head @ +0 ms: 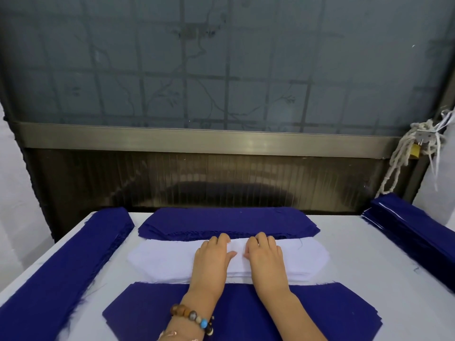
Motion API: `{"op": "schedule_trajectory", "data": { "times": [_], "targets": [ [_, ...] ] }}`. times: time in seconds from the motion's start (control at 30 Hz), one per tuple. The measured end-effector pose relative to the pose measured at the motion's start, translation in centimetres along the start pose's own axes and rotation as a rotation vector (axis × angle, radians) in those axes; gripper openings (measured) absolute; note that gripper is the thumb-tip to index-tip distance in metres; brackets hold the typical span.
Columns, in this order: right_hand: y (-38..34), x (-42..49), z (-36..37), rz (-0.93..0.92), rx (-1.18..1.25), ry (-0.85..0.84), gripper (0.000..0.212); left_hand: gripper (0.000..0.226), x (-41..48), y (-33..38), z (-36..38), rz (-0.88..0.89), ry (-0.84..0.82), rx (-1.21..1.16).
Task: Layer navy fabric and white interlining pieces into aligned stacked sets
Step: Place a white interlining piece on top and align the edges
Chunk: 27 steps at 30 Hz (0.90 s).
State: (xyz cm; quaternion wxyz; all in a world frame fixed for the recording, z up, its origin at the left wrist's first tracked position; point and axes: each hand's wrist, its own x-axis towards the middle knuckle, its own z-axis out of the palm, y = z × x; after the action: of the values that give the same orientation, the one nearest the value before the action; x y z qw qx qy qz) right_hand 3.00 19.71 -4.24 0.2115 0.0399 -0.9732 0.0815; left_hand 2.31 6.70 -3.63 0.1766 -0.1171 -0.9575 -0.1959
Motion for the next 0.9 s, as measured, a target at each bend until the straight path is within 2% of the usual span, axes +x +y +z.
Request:
{"op": "schedule_trajectory", "data": {
  "times": [0.07,0.23,0.37,0.7,0.9],
  "targets": [
    [0.0,-0.1,0.0,-0.02,0.001,-0.001,0.026,0.035,-0.1,-0.2,0.0,0.003,-0.021,-0.038],
    [0.1,-0.2,-0.1,-0.056,0.009,0.004,0.026,0.022,-0.4,-0.2,-0.3,0.004,0.016,-0.099],
    [0.2,-0.2,-0.1,-0.06,0.012,-0.001,0.026,0.02,-0.4,0.0,-0.5,0.001,0.037,-0.096],
    [0.7,-0.3,0.0,-0.08,0.024,0.028,0.023,0.013,-0.2,0.3,-1.1,0.026,0.161,0.194],
    [1.0,-0.3,0.2,-0.072,0.017,0.047,0.019,0.018,-0.2,0.0,-1.2,-0.068,0.105,0.179]
  ]
}}
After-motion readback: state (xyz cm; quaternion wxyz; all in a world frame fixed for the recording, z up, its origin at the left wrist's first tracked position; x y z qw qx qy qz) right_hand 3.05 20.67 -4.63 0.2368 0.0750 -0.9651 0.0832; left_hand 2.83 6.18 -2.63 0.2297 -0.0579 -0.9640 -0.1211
